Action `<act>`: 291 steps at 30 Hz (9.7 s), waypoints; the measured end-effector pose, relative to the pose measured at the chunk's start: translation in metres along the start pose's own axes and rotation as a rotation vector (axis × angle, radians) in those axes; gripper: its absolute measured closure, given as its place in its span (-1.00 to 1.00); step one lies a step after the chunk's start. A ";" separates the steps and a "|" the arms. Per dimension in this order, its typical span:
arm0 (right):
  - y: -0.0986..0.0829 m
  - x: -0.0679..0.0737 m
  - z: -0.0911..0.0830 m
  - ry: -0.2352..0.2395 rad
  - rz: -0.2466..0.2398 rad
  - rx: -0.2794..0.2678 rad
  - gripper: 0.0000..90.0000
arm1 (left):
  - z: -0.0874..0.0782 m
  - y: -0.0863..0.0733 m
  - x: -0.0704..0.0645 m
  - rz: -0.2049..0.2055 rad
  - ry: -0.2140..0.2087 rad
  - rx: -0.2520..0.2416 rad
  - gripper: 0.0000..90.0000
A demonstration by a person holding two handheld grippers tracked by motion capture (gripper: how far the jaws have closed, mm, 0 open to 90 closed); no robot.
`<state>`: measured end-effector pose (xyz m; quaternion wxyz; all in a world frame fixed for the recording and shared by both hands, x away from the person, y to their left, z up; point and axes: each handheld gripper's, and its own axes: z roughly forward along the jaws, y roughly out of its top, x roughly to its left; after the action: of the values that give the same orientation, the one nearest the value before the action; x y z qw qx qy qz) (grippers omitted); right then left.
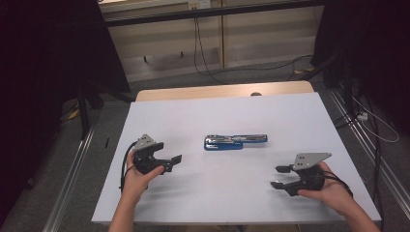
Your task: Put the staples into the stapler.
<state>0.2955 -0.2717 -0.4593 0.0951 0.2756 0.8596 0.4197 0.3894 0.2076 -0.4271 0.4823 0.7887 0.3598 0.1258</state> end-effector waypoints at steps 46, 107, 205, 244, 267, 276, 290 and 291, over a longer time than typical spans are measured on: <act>-0.004 0.009 0.002 0.054 -0.025 0.055 0.76 | 0.002 0.000 0.002 0.002 0.005 0.013 -0.86; 0.061 -0.020 0.015 0.087 -0.081 -0.019 0.76 | -0.012 -0.007 -0.001 0.036 0.007 0.033 -0.89; 0.167 -0.080 0.070 0.105 -0.182 -0.006 0.76 | -0.013 -0.009 0.002 0.041 -0.005 0.052 -0.88; 0.176 -0.085 0.103 0.140 -0.218 0.022 0.76 | -0.012 -0.009 0.003 0.049 -0.004 0.066 -0.88; 0.180 -0.084 0.122 0.175 -0.246 0.035 0.76 | -0.011 -0.010 0.003 0.048 -0.008 0.072 -0.88; 0.184 -0.083 0.128 0.188 -0.248 0.032 0.76 | -0.011 -0.010 0.004 0.048 -0.009 0.073 -0.88; 0.187 -0.083 0.136 0.200 -0.245 0.032 0.76 | -0.010 -0.010 0.004 0.049 -0.011 0.073 -0.88; 0.187 -0.083 0.136 0.197 -0.245 0.032 0.76 | -0.010 -0.010 0.004 0.046 -0.012 0.073 -0.88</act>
<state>0.4920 -0.1339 -0.4064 0.0564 0.1279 0.8985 0.4161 0.3820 0.2201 -0.4309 0.4524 0.8146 0.3429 0.1191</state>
